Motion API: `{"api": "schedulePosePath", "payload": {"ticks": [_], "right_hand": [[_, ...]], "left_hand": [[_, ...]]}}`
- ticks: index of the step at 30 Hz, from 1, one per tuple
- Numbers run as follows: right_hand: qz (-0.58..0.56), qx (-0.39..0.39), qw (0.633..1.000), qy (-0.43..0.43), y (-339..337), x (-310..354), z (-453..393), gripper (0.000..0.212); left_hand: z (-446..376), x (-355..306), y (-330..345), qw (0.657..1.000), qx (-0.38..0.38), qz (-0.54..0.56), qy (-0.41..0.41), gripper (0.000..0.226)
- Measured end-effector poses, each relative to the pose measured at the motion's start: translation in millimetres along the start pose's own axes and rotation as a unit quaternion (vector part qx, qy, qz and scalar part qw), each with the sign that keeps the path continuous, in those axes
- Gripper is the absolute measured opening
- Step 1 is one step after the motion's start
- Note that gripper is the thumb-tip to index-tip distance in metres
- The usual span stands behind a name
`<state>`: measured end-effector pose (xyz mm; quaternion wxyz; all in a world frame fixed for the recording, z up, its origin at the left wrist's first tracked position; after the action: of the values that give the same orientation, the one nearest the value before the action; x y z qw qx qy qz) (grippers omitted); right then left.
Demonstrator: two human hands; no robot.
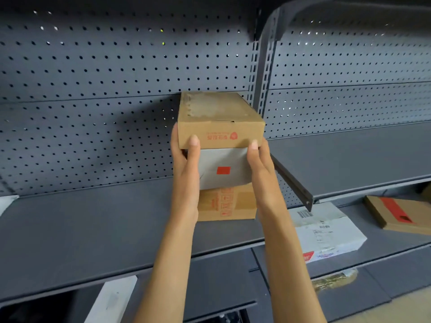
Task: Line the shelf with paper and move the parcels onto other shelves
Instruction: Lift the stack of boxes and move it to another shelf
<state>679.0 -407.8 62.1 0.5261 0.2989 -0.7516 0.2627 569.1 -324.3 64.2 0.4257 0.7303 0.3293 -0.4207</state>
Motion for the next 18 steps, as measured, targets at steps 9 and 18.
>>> {"api": "schedulePosePath", "payload": {"ticks": [9, 18], "right_hand": [[0.004, -0.019, 1.000, -0.014, 6.3, 2.5, 11.8, 0.040], [-0.007, 0.070, 0.995, -0.069, 34.2, 32.9, 33.8, 0.043]], "left_hand": [[13.4, -6.9, -7.2, 0.999, -0.028, 0.010, 0.016, 0.039], [29.5, -38.9, -44.8, 0.997, -0.059, 0.020, 0.047, 0.040]]}}
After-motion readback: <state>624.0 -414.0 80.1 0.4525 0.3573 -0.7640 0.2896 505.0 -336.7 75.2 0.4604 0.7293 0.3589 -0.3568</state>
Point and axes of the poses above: each hand's wrist, its own z-axis away from the middle knuckle, its own y-axis out of the palm, x = y × z, the point moved 4 cm from there along -z, towards the middle knuckle, and after that the axes turned 9 degrees about z, right-handed, at the moved point
